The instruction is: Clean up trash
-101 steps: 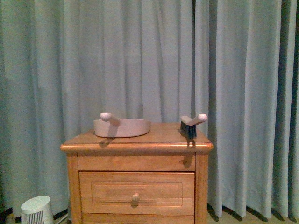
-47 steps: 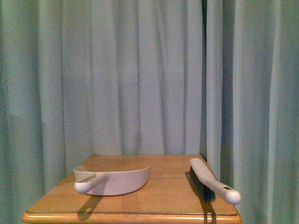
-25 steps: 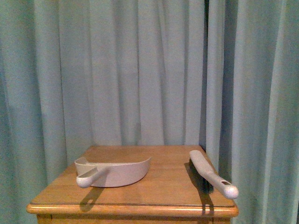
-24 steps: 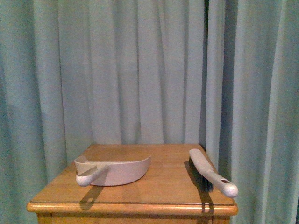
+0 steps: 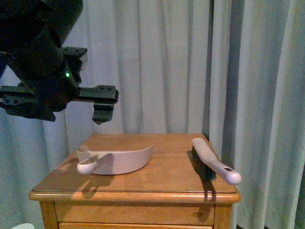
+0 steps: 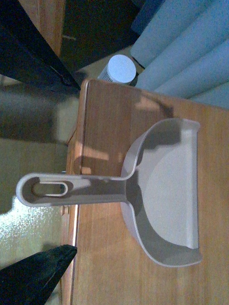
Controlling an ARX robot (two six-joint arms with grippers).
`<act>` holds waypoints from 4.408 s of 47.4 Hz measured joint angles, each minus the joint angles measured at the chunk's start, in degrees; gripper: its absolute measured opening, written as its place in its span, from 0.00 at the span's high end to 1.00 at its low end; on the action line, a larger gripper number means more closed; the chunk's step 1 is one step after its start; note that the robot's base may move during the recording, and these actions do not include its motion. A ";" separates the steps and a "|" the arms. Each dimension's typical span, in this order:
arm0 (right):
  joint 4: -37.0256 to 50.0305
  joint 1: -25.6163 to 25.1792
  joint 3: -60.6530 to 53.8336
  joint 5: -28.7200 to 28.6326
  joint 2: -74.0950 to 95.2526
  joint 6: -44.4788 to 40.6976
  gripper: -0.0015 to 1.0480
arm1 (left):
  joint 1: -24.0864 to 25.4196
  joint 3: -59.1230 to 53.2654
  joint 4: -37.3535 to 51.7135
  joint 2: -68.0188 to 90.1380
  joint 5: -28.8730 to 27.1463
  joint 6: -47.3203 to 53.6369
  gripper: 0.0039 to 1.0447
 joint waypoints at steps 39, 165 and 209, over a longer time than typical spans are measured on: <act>0.00 0.00 0.00 0.00 0.00 0.00 0.07 | -0.66 4.94 4.20 17.14 -0.22 0.04 0.07; 5.60 11.32 8.48 19.12 26.91 -2.29 0.07 | 20.79 -78.38 55.84 -83.80 15.63 1.29 0.73; -29.00 24.83 89.33 13.03 111.62 28.39 0.07 | 20.83 -78.38 55.84 -83.82 15.58 1.14 0.73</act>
